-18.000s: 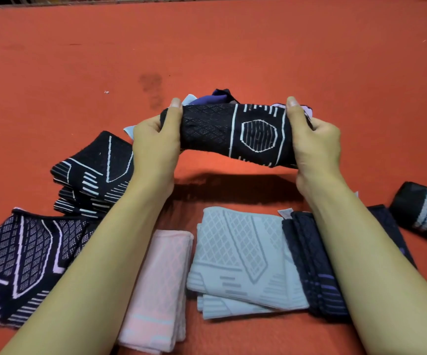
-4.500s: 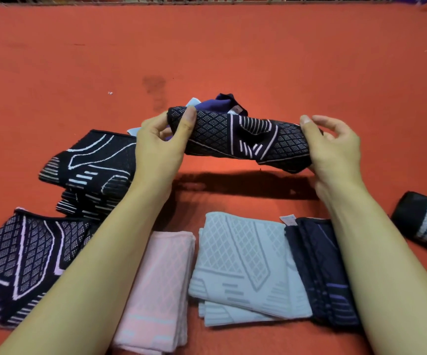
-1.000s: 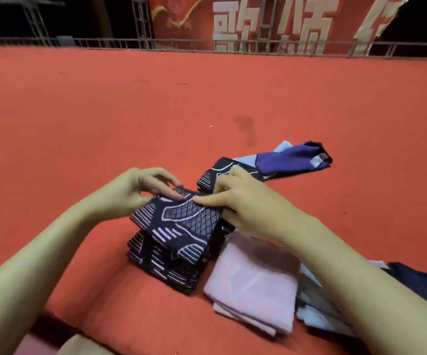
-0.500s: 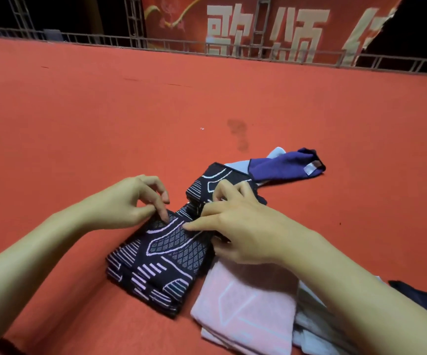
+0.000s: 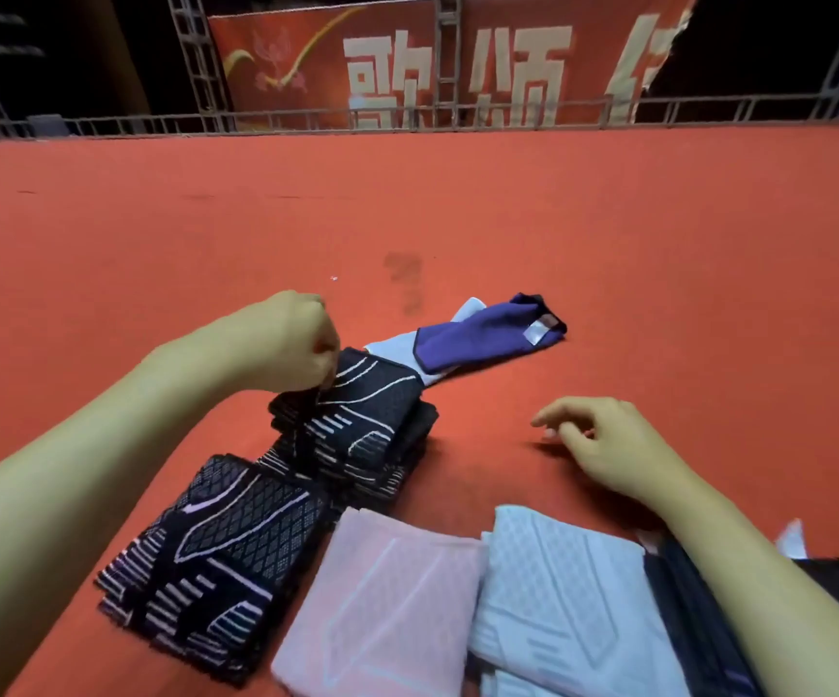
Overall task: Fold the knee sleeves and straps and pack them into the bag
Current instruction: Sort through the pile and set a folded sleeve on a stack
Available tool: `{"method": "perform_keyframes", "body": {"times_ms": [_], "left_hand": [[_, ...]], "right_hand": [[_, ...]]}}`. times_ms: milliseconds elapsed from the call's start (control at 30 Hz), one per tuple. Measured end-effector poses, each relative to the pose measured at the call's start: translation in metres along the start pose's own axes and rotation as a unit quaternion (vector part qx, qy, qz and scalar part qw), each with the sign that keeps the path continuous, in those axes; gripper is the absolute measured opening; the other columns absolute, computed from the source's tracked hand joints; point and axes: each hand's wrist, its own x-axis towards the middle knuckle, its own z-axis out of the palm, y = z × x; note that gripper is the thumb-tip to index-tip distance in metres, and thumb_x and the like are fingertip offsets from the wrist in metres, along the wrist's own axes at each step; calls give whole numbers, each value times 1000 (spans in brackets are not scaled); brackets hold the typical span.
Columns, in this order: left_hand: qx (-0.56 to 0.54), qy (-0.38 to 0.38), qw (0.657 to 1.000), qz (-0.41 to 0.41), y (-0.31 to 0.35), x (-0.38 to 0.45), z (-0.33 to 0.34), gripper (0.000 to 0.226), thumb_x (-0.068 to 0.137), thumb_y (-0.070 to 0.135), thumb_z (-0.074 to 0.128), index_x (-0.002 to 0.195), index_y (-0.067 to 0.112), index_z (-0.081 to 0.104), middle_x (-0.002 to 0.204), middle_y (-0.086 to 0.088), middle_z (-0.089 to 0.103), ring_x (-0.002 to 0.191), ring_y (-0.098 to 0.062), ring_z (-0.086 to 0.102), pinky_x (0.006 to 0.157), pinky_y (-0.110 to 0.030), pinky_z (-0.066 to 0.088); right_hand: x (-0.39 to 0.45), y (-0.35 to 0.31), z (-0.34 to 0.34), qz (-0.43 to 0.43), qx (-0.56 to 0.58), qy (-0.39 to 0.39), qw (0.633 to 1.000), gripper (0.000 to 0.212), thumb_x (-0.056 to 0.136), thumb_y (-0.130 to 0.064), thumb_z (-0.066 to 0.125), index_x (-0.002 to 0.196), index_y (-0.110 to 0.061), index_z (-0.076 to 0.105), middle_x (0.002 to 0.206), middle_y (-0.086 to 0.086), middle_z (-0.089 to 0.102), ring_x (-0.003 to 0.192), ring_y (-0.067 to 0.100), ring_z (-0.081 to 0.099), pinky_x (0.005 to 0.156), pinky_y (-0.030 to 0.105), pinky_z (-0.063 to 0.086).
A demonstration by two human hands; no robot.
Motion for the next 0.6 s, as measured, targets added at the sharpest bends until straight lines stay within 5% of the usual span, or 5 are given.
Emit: {"method": "perform_keyframes", "body": {"times_ms": [167, 300, 433, 600], "left_hand": [[58, -24, 998, 20, 52, 36, 2, 21, 88, 20, 52, 81, 13, 71, 90, -11, 63, 89, -31, 57, 85, -45, 52], [60, -48, 997, 21, 97, 95, 23, 38, 83, 33, 45, 100, 12, 71, 103, -14, 72, 98, -38, 64, 87, -45, 54], [60, -45, 996, -54, 102, 156, 69, 50, 93, 31, 62, 136, 9, 49, 135, -17, 52, 125, -40, 50, 105, -45, 43], [50, -67, 986, -146, 82, 185, 114, 64, 87, 40, 76, 133, 4, 49, 132, -19, 58, 122, -42, 56, 98, -47, 49]], "right_hand": [[4, 18, -4, 16, 58, 47, 997, 38, 91, -4, 54, 90, -34, 77, 76, -17, 74, 75, -8, 63, 68, 5, 40], [4, 22, -4, 17, 81, 18, 996, 38, 90, -6, 52, 86, -36, 76, 78, -19, 74, 72, 2, 65, 65, 12, 45], [4, 26, -7, 21, 91, 18, 995, 38, 90, -5, 53, 87, -34, 77, 80, -13, 75, 63, -3, 60, 58, 10, 40], [5, 31, -3, 38, 88, 5, 995, 36, 91, -6, 52, 87, -32, 76, 80, -10, 75, 58, -5, 58, 55, 10, 40]]}}
